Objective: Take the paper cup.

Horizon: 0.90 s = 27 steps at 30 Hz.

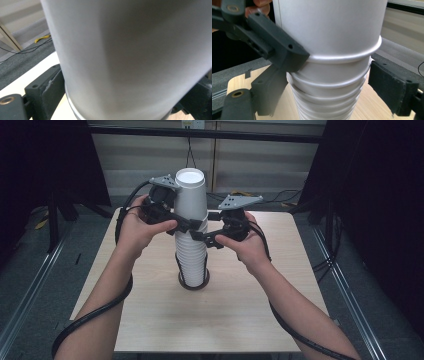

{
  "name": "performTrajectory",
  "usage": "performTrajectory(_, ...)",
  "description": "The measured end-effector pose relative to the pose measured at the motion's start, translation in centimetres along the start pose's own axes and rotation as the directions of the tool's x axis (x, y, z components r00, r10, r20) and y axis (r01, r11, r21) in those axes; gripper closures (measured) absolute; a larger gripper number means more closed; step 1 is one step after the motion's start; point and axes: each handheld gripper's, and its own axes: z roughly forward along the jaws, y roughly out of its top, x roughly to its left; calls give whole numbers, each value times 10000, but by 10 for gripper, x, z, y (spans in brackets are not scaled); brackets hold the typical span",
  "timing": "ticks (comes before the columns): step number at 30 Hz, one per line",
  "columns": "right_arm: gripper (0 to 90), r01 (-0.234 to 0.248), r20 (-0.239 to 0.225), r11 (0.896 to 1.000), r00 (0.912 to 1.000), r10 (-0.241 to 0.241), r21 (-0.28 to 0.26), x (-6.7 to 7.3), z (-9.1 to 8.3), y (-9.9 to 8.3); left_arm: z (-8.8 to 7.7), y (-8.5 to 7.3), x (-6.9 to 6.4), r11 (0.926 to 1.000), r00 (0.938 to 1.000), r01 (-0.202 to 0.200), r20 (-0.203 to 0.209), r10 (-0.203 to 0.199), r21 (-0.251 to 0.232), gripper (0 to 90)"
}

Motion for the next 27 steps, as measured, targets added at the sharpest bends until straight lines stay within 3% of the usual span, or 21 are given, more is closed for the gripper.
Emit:
performTrajectory(11,150,17,18,10000,10000,-17,-22,0,0,0,-1,1,-1,9999,9999,116,-57,-116,4,63)
performTrajectory(17,151,-16,16,10000,10000,16,-83,0,0,-1,-10,8,-2,9987,9996,267,-43,-269,-429,69)
performTrajectory(27,155,103,141,9999,9998,-103,-25,3,-1,0,-19,19,-3,9976,9993,273,-226,-288,-632,71)
